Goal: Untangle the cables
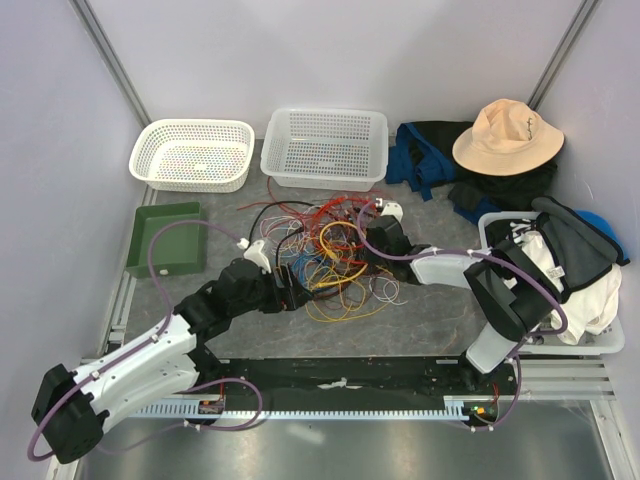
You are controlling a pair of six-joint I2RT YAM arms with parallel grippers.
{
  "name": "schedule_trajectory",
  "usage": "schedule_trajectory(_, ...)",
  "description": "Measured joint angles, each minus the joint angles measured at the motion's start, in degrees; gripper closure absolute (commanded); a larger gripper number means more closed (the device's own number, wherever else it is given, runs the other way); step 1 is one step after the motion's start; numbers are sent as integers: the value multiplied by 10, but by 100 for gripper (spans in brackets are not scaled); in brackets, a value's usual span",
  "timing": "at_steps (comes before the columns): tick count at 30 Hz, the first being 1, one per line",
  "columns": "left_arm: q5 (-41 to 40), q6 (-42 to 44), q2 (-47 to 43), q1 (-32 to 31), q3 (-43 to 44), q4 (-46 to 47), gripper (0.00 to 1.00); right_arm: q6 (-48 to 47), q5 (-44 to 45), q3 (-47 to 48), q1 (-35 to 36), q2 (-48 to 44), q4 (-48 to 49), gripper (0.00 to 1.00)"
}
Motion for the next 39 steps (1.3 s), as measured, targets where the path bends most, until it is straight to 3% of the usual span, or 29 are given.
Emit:
schedule_trajectory(1,0,0,1,0,0,-2,10,-3,-7,3,0,4,1,93)
schedule_trajectory(3,0,0,1,0,0,-6,10,-4,-19,3,-1,4,1,100)
schedule_trajectory(7,-14,1,-6,0,12,-30,10,-9,-29,3,1,-41,-21,100)
schedule_trajectory(11,-44,11,-9,0,63,-66,10,-29,-13,16,16,-146,-68,100)
schedule_trajectory(18,-87,33,-3,0,174,-79,10,-76,18,124,45,-302,-156,100)
schedule_trajectory(21,-95,42,2,0,205,-62,10,-82,16,141,45,-323,-172,100)
schedule_trajectory(23,-94,48,4,0,212,-33,10,-82,11,142,45,-332,-184,100)
schedule_trajectory(27,-67,71,8,0,206,59,21,-80,-7,133,45,-332,-205,100)
schedule_trajectory(33,38,131,21,-14,134,270,22,-70,-34,114,45,-332,-231,100)
schedule_trajectory(39,81,161,49,-36,103,388,23,-55,-69,115,45,-329,-232,100)
